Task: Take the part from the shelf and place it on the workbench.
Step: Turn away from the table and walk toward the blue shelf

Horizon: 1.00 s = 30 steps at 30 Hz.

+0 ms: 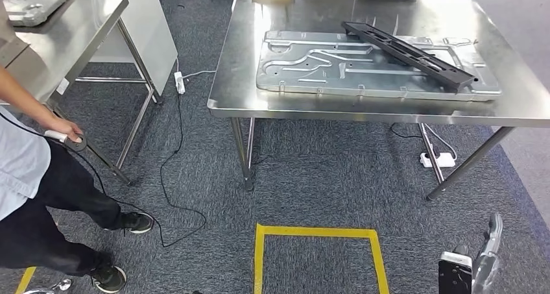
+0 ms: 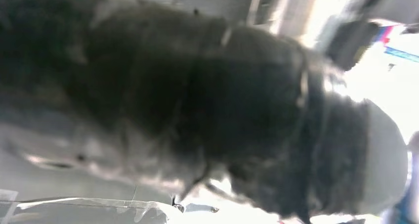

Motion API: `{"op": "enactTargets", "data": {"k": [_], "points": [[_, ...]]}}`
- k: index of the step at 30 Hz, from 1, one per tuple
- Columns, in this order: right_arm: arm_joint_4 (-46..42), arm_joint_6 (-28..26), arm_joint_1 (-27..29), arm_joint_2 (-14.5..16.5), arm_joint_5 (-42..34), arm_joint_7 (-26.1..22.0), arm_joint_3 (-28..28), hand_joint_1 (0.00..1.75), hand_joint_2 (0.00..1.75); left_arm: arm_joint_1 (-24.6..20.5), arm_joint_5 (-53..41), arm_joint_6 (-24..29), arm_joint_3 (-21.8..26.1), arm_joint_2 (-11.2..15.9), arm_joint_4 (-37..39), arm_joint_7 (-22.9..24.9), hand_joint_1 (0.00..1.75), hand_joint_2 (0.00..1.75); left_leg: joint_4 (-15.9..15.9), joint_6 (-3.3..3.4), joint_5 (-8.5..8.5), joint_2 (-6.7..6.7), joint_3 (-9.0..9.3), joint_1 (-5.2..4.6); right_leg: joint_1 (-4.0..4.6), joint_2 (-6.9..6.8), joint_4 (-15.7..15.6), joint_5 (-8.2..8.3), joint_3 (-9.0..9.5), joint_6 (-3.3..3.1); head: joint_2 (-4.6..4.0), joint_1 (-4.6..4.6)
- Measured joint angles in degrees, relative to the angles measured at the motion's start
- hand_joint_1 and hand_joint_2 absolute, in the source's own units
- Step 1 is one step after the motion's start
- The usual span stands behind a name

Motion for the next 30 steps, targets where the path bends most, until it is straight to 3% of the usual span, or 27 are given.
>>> {"op": "enactTargets", "data": {"k": [3,5,6,7,9,11,13,15,17,19,20,21,23,25,27,30], "points": [[5.10,1.31,-1.46,1.58,1.10,-0.21,-4.05,0.00,0.00,0.01,-0.01,0.14,0.21,-0.01,0.00,0.02,0.00,0.00,9.05,-0.56,-6.82,-0.12,-3.24,0.27,-0.04,-0.12,-0.06,1.31,-1.62,-0.75,0.00,-0.13],[9.05,1.91,-2.41,2.30,1.32,-0.41,-6.44,0.00,0.00,0.03,-0.02,0.15,0.34,0.00,0.00,-0.01,0.00,0.00,13.76,-0.73,-9.20,-0.12,-4.08,0.34,0.06,-0.13,0.16,2.08,-2.91,-0.69,0.00,-0.14],[10.99,2.11,-2.89,2.55,1.34,-0.67,-7.55,0.00,0.00,0.04,-0.03,0.16,0.39,0.00,0.00,-0.02,0.00,0.00,13.05,-0.70,-8.76,-0.11,-2.96,0.34,0.08,-0.14,0.30,2.43,-3.49,-0.62,0.00,-0.14],[13.17,2.24,-3.39,2.80,1.41,-1.03,-8.78,0.00,0.00,0.04,-0.04,0.16,0.44,0.00,0.00,-0.03,0.00,0.00,10.12,-0.60,-7.47,-0.11,-0.70,0.34,0.09,-0.12,0.41,2.75,-3.97,-0.50,0.00,-0.14],[17.22,2.29,-4.55,3.07,1.97,-1.68,-11.04,0.00,0.00,-0.09,-0.08,0.20,0.50,0.00,0.00,-0.04,0.00,0.00,1.54,-0.18,-4.98,-0.16,4.83,0.22,0.17,-0.08,0.64,3.38,-4.61,-0.10,0.00,-0.15],[21.53,2.21,-5.88,3.14,2.87,-2.15,-13.11,0.00,0.00,-0.23,-0.13,0.28,0.60,-0.01,0.00,-0.03,0.00,0.00,-3.03,0.32,-4.04,-0.22,7.21,-0.04,0.26,-0.06,0.69,4.02,-4.92,0.58,0.00,-0.13],[26.52,2.14,-7.26,3.10,3.45,-2.75,-15.06,0.00,0.00,-0.17,-0.16,0.34,0.75,-0.02,0.00,0.04,0.00,0.00,-3.35,0.93,-3.40,-0.22,6.91,-0.20,0.24,-0.07,0.39,4.77,-4.98,1.36,0.00,-0.09],[31.74,1.84,-8.56,2.78,3.97,-3.33,-17.02,0.00,0.00,-0.14,-0.19,0.39,0.86,-0.07,0.00,0.16,0.00,0.00,-3.79,1.79,-2.29,0.02,6.53,-0.02,0.13,0.03,1.09,3.91,-5.35,1.91,0.00,-0.07],[37.25,1.27,-9.79,2.14,4.73,-3.76,-19.09,0.00,0.00,-0.24,-0.20,0.44,0.90,-0.11,0.00,0.23,0.00,0.00,-4.09,2.59,-1.19,0.24,5.69,0.11,-0.01,0.11,5.64,-0.45,-7.02,2.26,0.00,-0.03],[43.35,0.67,-11.08,1.27,5.48,-4.11,-21.12,0.00,0.00,-0.22,-0.22,0.45,0.93,-0.11,0.00,0.30,0.00,0.00,-3.91,2.89,-0.37,0.27,4.46,-0.04,-0.11,0.10,12.94,-5.15,-9.18,2.59,0.00,-0.01],[46.27,0.42,-11.61,0.80,5.79,-4.26,-22.04,0.00,0.00,-0.17,-0.24,0.45,0.94,-0.11,0.00,0.33,0.00,0.00,-3.71,2.86,-0.01,0.28,3.81,-0.09,-0.17,0.10,15.26,-6.05,-9.45,2.72,0.00,0.00],[48.93,0.22,-12.03,0.37,6.04,-4.42,-22.83,0.00,0.00,-0.13,-0.25,0.45,0.95,-0.11,0.00,0.37,0.00,0.00,-3.45,2.78,0.27,0.28,3.16,-0.12,-0.24,0.09,15.61,-5.83,-8.68,2.81,0.00,0.00],[52.90,-0.02,-12.65,-0.24,6.41,-4.62,-23.82,0.00,0.00,-0.12,-0.25,0.45,0.96,-0.12,0.00,0.39,0.00,0.00,-2.70,2.54,0.60,0.26,2.06,-0.07,-0.40,0.06,9.87,-3.43,-3.96,2.83,0.00,0.00],[55.82,-0.24,-13.54,-0.72,6.97,-4.31,-24.23,0.00,0.00,-0.18,-0.25,0.45,0.96,-0.13,-0.01,0.39,0.00,0.00,-1.96,2.09,0.82,0.33,1.26,-0.09,-0.30,0.08,2.83,-2.33,0.60,2.47,0.00,-0.01],[58.38,-0.54,-14.17,-1.12,7.67,-3.63,-24.55,0.00,0.00,-0.26,-0.25,0.46,0.96,-0.13,-0.01,0.39,0.00,0.00,-1.55,1.51,1.06,0.37,0.98,-0.22,0.01,0.16,0.51,-2.35,1.64,1.82,0.00,-0.02],[62.95,-0.83,-14.79,-1.61,8.60,-2.72,-25.19,0.00,0.00,-0.20,-0.22,0.47,1.00,-0.11,0.00,0.36,0.00,0.00,-0.74,0.41,0.61,0.16,0.36,-0.18,-0.09,0.14,0.03,-1.34,0.88,0.56,0.00,-0.02]]}}
